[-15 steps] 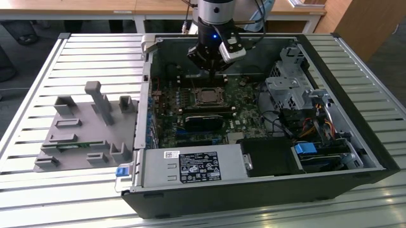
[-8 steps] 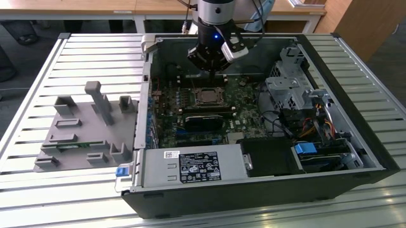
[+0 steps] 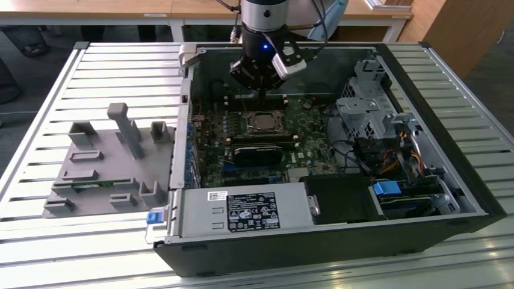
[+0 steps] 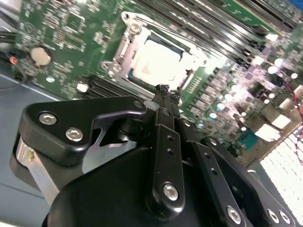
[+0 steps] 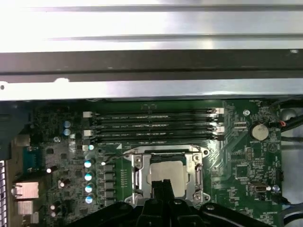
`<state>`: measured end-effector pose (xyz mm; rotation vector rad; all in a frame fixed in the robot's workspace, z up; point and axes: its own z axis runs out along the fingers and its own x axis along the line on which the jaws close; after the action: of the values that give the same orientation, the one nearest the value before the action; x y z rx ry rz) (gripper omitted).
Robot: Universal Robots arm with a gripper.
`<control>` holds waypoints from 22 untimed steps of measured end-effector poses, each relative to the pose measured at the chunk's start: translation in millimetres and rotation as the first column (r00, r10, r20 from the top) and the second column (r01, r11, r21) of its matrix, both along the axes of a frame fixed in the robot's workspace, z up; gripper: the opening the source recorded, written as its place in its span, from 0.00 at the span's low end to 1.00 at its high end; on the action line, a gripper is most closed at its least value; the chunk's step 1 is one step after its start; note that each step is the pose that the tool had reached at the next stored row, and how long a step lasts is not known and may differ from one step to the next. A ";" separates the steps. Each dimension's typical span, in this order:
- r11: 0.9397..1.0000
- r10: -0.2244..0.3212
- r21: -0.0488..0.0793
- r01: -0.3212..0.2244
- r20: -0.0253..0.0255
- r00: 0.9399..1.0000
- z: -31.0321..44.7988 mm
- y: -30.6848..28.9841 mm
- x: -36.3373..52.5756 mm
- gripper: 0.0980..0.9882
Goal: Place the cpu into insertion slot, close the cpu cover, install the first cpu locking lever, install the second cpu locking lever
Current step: 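Install the first cpu locking lever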
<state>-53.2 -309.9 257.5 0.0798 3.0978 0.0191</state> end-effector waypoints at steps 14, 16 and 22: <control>1.000 0.000 0.001 0.000 0.002 1.000 -0.2 0.1 -32.3 0.01; 1.000 0.001 0.003 -0.001 0.002 1.000 -0.2 0.0 -32.9 0.01; 1.000 0.006 0.004 -0.006 0.002 1.000 -0.2 0.0 -35.8 0.01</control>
<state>-89.0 -309.9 257.3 0.0699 3.0958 0.0263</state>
